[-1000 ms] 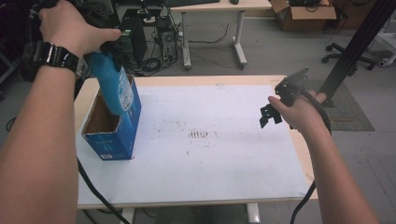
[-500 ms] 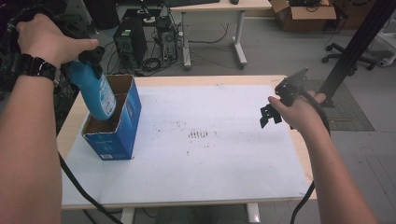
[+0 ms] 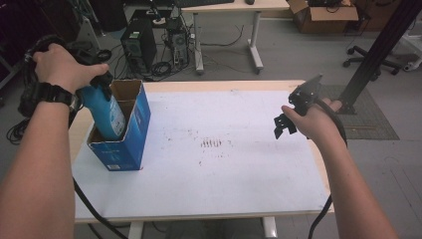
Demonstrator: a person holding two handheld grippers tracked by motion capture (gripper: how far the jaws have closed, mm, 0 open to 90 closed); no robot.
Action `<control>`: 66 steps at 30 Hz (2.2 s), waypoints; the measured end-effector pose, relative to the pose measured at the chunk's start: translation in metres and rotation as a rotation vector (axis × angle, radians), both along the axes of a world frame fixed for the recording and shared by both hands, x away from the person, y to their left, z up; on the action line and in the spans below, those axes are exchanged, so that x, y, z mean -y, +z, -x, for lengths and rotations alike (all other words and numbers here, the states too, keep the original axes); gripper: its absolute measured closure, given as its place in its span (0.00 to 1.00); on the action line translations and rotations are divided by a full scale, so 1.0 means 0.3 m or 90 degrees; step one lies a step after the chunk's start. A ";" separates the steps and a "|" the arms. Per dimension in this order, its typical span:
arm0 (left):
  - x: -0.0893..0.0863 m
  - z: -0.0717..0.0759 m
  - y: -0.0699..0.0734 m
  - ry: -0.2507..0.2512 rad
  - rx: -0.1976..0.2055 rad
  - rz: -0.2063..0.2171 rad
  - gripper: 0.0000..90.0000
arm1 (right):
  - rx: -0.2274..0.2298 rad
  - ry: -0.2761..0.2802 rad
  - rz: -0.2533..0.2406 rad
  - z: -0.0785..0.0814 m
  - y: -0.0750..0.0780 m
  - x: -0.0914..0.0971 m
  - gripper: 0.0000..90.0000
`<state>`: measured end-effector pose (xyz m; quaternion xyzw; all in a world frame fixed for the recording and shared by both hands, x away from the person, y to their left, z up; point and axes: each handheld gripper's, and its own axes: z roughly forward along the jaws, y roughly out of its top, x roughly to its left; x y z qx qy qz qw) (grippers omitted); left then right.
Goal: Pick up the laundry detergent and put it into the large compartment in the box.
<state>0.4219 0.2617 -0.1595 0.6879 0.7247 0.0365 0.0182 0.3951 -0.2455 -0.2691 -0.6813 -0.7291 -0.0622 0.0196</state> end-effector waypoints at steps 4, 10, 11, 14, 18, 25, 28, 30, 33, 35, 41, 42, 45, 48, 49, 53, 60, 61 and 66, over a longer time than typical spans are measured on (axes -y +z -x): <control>-0.012 -0.003 -0.063 0.001 -0.012 0.004 0.42 | -0.002 -0.003 0.006 -0.001 -0.007 -0.001 0.04; -0.017 -0.009 -0.127 0.002 -0.024 -0.005 0.42 | -0.004 0.000 0.006 -0.003 -0.018 -0.002 0.04; -0.016 -0.012 -0.149 0.001 -0.024 -0.005 0.42 | -0.004 0.001 0.005 -0.003 -0.021 -0.003 0.04; -0.015 -0.016 -0.186 -0.001 -0.029 0.000 0.42 | -0.005 0.007 0.005 -0.006 -0.033 -0.005 0.04; -0.016 -0.021 -0.224 -0.002 -0.034 0.006 0.42 | -0.011 0.006 0.006 -0.008 -0.043 -0.011 0.04; -0.011 -0.031 -0.302 -0.007 -0.053 0.005 0.42 | -0.011 0.012 0.008 -0.014 -0.060 -0.020 0.04; -0.007 -0.034 -0.324 -0.010 -0.056 0.004 0.42 | -0.012 0.013 0.008 -0.015 -0.065 -0.019 0.04; -0.006 -0.037 -0.334 -0.010 -0.055 0.005 0.42 | -0.012 0.013 0.010 -0.016 -0.067 -0.019 0.04; -0.004 -0.040 -0.351 -0.013 -0.058 0.005 0.42 | -0.014 0.013 0.009 -0.016 -0.071 -0.017 0.04; -0.004 -0.041 -0.363 -0.017 -0.064 0.004 0.42 | -0.016 0.010 0.010 -0.015 -0.073 -0.016 0.04; -0.007 -0.041 -0.380 -0.017 -0.066 0.000 0.42 | -0.019 0.009 0.009 -0.015 -0.081 -0.012 0.04; -0.008 -0.041 -0.384 -0.017 -0.069 0.000 0.42 | -0.020 0.010 0.009 -0.015 -0.083 -0.012 0.04; -0.011 -0.043 -0.393 -0.018 -0.065 0.000 0.42 | -0.022 0.009 0.006 -0.016 -0.089 -0.016 0.04; -0.009 -0.043 -0.394 -0.021 -0.069 0.000 0.41 | -0.014 0.015 0.005 -0.018 -0.091 -0.016 0.04; -0.008 -0.044 -0.394 -0.021 -0.068 -0.002 0.41 | -0.012 0.016 0.003 -0.019 -0.089 -0.017 0.04; -0.006 -0.045 -0.396 -0.024 -0.066 -0.003 0.41 | -0.013 0.014 0.001 -0.019 -0.087 -0.017 0.04; -0.007 -0.045 -0.395 -0.024 -0.061 -0.002 0.41 | -0.013 0.011 0.001 -0.015 -0.078 -0.007 0.04; -0.007 -0.045 -0.395 -0.024 -0.061 -0.002 0.41 | -0.013 0.011 0.001 -0.015 -0.078 -0.007 0.04; -0.003 -0.044 -0.382 -0.023 -0.059 0.004 0.40 | -0.016 0.008 -0.001 -0.010 -0.081 -0.003 0.04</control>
